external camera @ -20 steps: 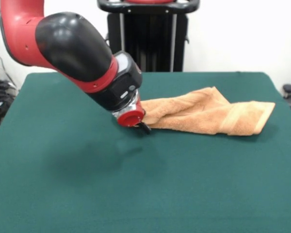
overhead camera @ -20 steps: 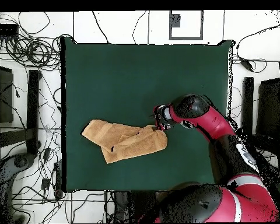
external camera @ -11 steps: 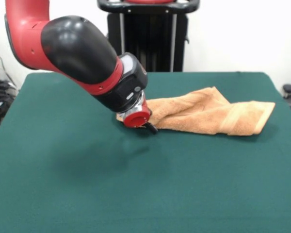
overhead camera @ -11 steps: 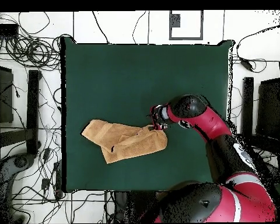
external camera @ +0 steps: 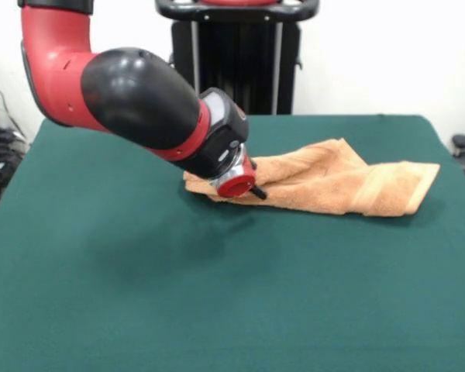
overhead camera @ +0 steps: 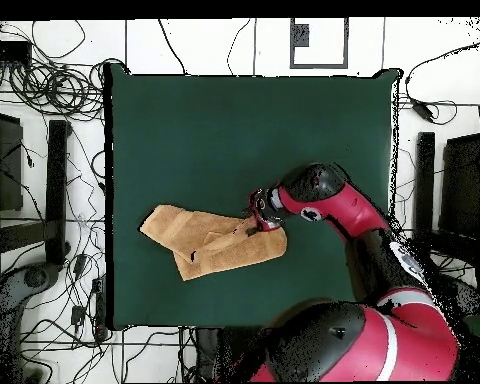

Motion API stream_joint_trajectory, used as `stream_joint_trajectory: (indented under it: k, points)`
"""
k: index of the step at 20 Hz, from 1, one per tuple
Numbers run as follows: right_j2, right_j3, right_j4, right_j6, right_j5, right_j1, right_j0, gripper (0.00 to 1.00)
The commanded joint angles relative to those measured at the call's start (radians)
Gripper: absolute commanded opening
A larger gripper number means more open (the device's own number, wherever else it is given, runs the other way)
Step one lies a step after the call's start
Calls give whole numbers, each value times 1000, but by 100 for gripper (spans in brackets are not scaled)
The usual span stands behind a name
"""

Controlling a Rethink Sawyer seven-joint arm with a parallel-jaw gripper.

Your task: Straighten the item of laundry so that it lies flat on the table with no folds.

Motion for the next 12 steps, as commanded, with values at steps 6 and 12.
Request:
stream_joint_trajectory:
  k: [6, 12]
  points:
    - [-10, -63, -49, 78, 146, 68, 75, 0]
    - [-21, -82, -78, 49, 116, 53, 82, 0]
